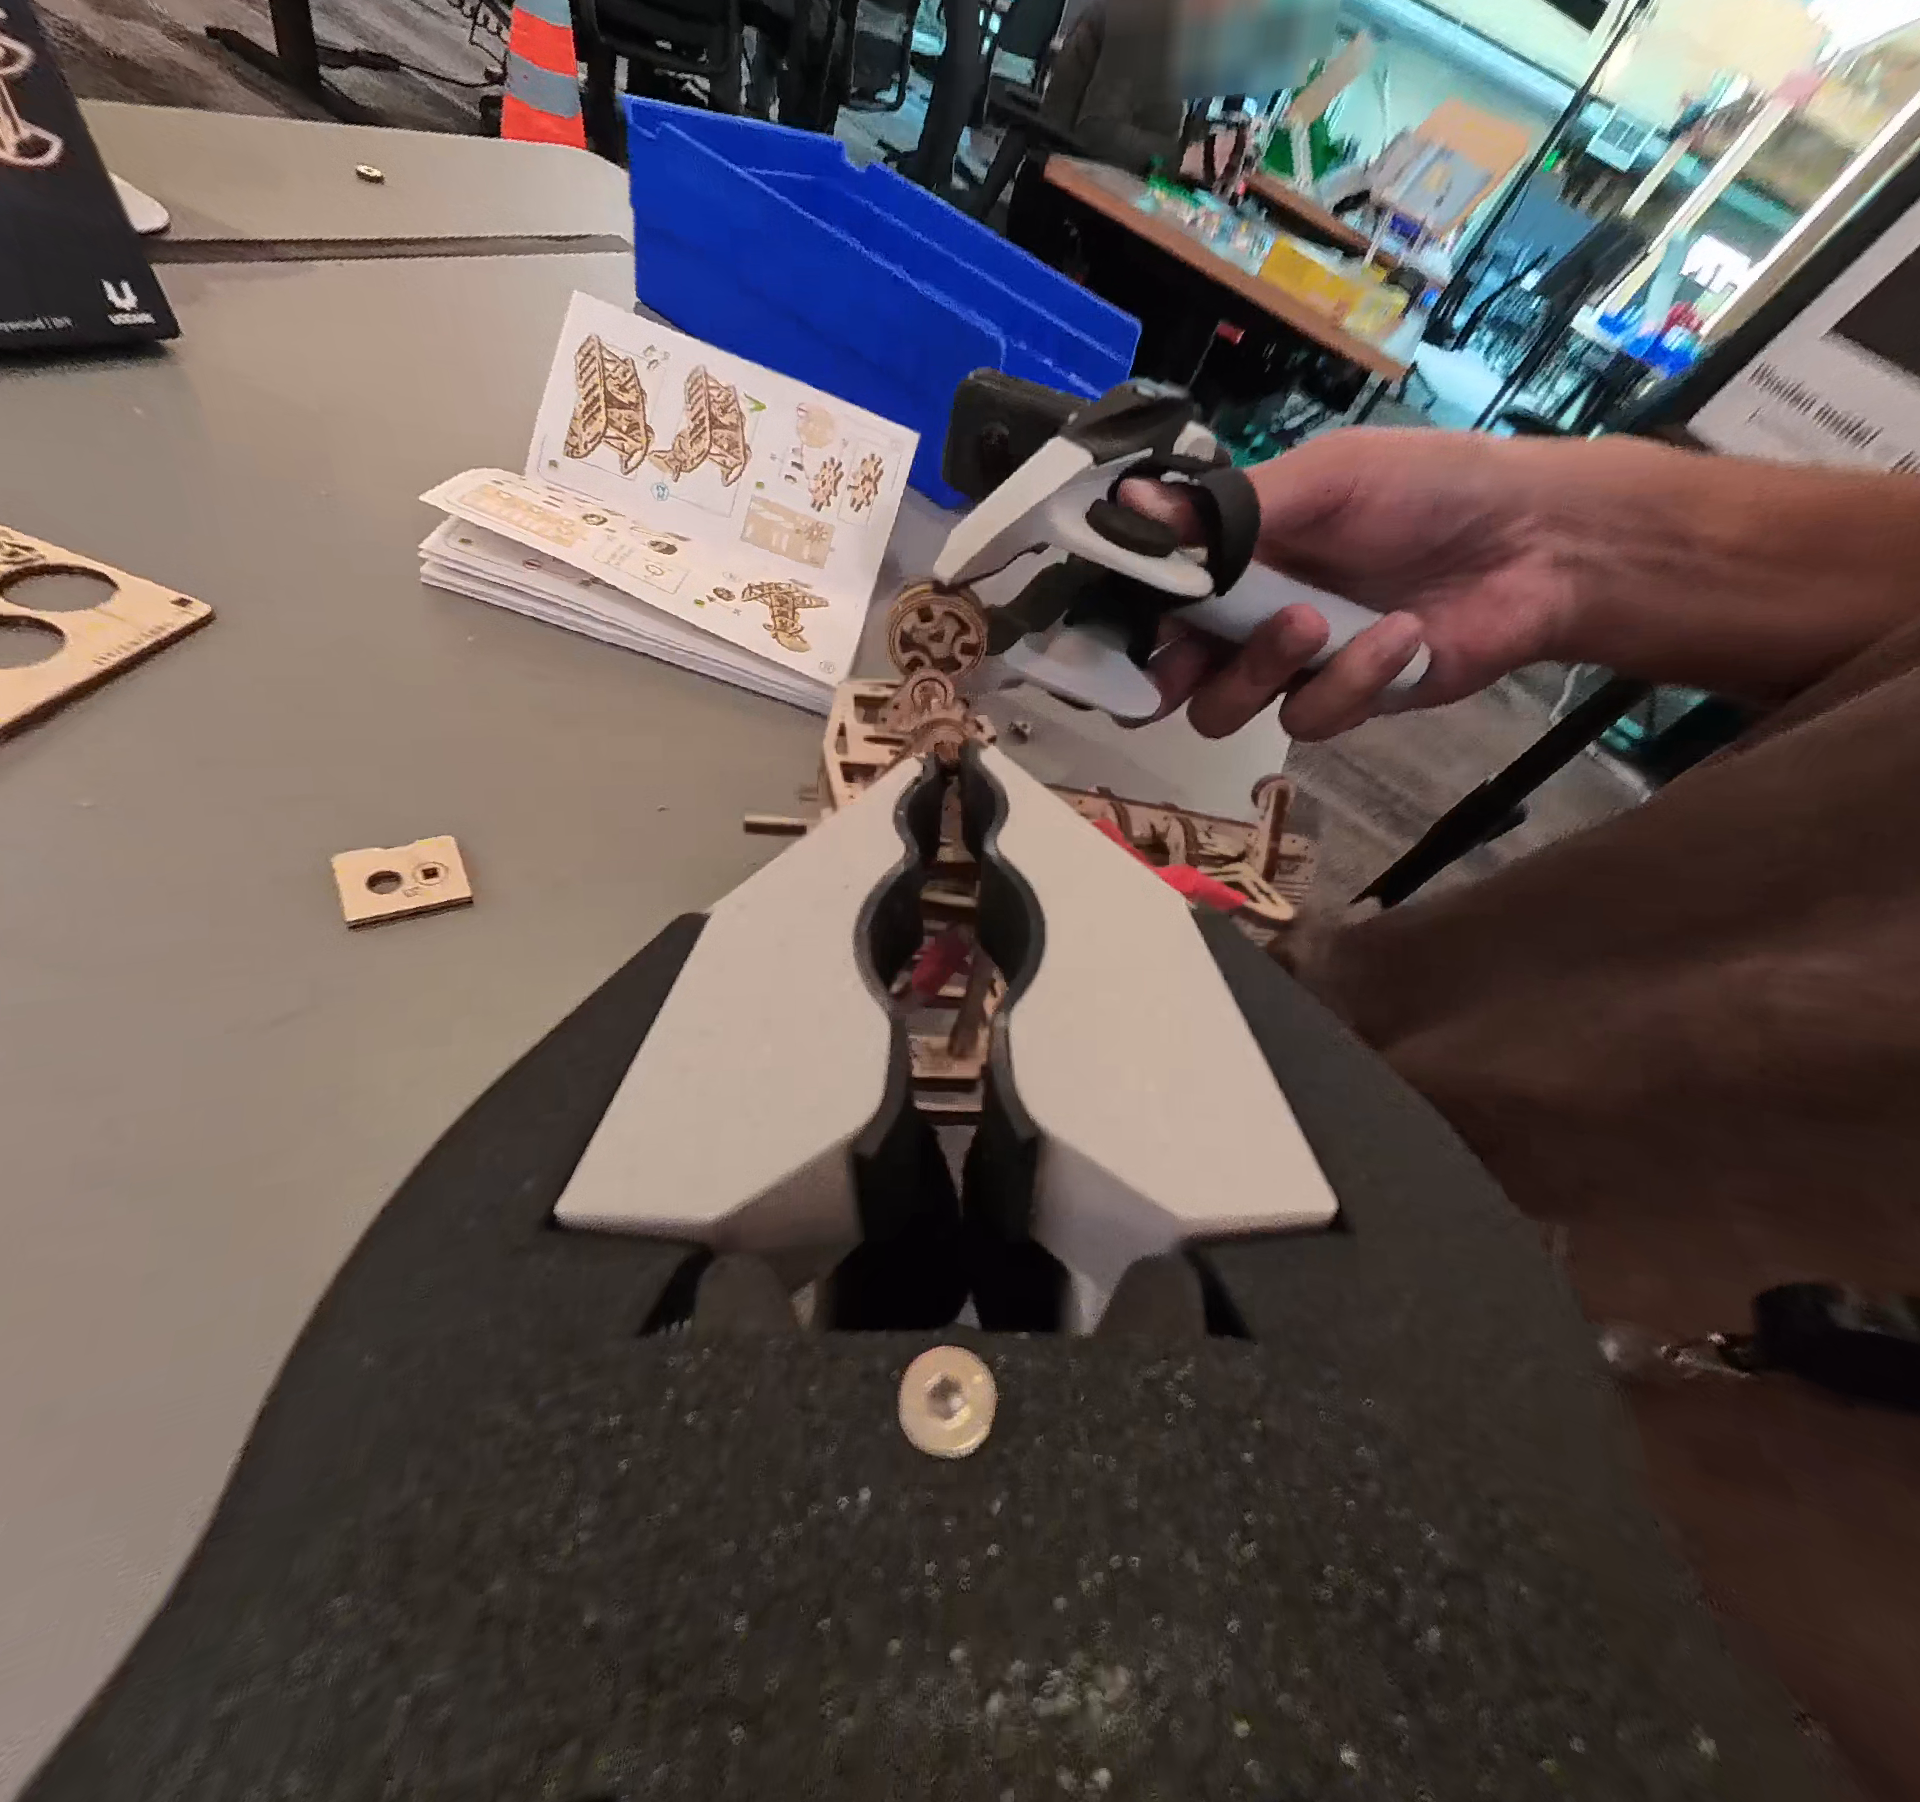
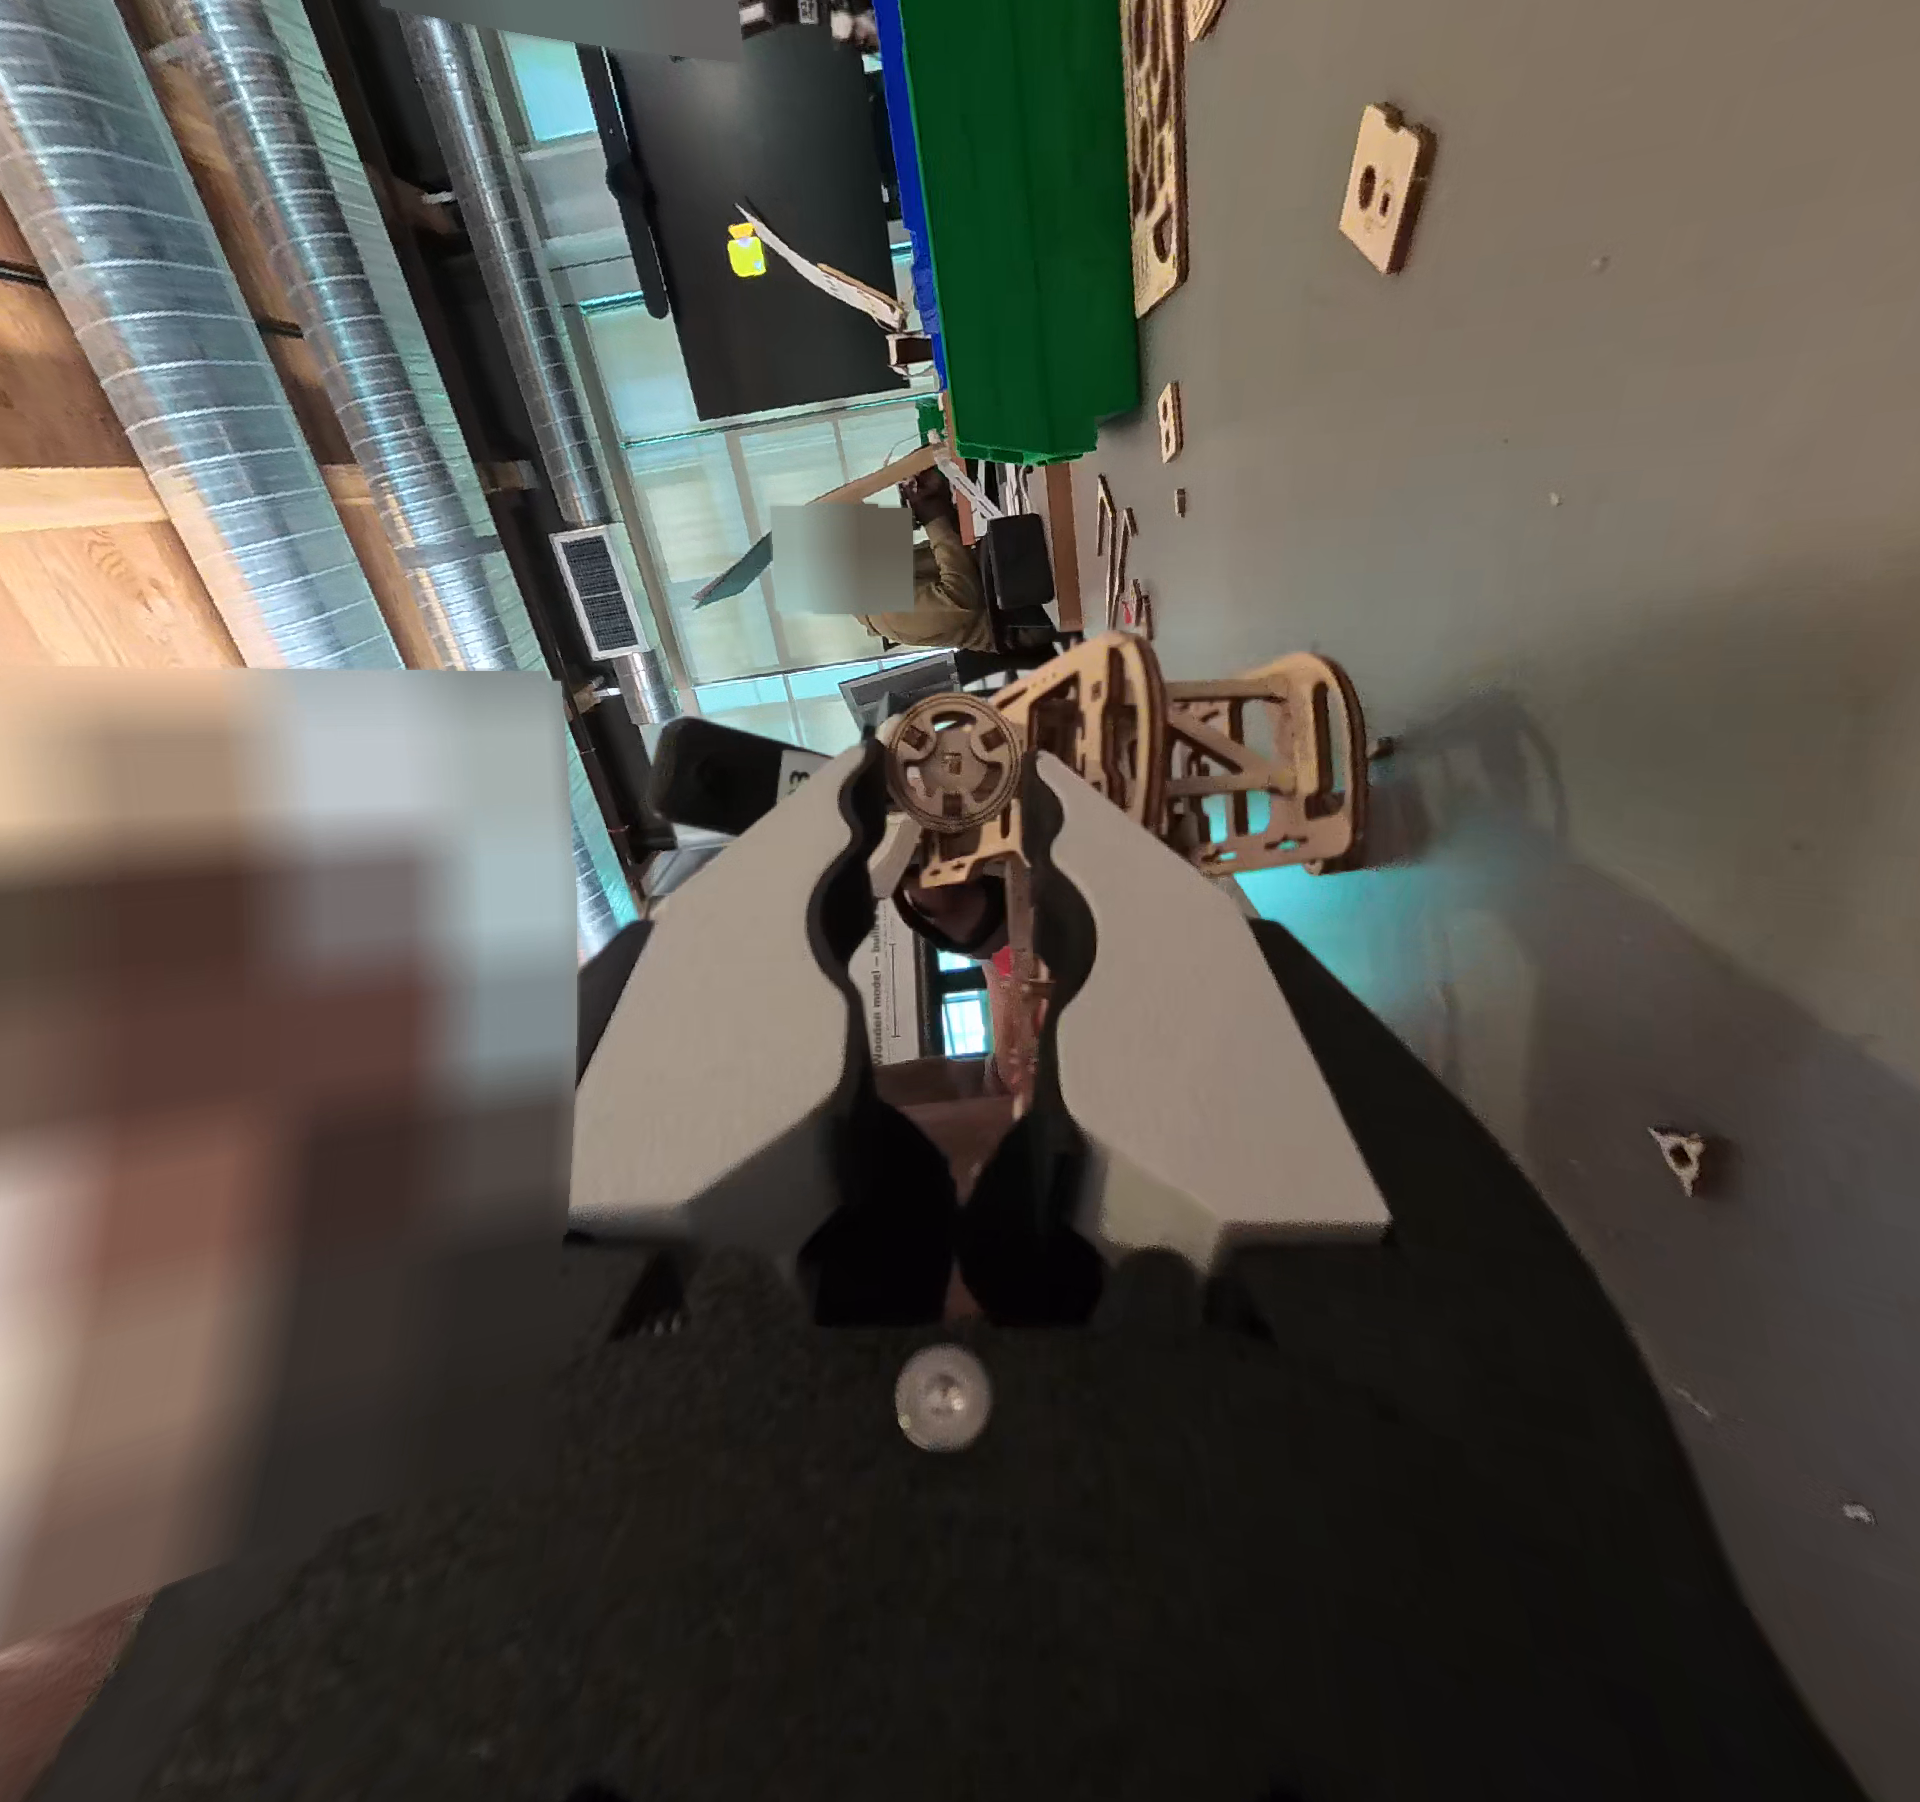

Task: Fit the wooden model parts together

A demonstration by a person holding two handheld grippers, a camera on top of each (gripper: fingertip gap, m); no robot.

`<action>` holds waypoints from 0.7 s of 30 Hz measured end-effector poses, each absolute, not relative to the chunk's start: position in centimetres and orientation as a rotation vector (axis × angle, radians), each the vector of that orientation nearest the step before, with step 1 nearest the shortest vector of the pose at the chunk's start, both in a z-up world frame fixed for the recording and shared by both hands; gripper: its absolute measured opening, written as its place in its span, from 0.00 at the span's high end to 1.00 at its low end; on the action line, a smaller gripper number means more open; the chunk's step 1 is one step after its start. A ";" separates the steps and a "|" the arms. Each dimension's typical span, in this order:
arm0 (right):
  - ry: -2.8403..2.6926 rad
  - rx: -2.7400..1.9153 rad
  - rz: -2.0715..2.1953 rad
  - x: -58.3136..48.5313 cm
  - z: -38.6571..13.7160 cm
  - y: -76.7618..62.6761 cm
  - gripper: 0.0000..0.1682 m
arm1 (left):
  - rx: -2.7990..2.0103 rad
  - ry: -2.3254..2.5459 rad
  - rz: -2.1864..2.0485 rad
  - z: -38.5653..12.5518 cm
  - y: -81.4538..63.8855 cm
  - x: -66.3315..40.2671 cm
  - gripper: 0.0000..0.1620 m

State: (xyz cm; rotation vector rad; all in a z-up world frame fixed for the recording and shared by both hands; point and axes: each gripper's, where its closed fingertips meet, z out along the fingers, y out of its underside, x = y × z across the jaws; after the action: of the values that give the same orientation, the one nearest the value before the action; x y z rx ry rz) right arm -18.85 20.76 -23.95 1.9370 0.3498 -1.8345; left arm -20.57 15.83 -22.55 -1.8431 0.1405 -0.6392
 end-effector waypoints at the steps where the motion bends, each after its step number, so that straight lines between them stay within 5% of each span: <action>1: 0.364 1.937 -1.847 -18.9 -23.8 20.8 0.86 | -1.831 0.113 -0.665 -22.4 15.9 -20.7 1.00; 12: 1.430 2.057 -2.010 -18.7 -24.8 21.7 0.85 | -1.998 0.219 -0.624 -27.6 15.3 -21.1 1.00; 21: 2.475 1.954 -1.346 -16.8 -28.0 21.1 0.85 | -2.090 0.370 -0.472 -29.5 14.5 -21.3 1.00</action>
State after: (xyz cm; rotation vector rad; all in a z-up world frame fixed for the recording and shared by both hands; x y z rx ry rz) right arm -16.85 21.11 -28.01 1.9545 2.4753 -1.3464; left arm -21.33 14.52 -29.53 -2.0905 0.3703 -0.4718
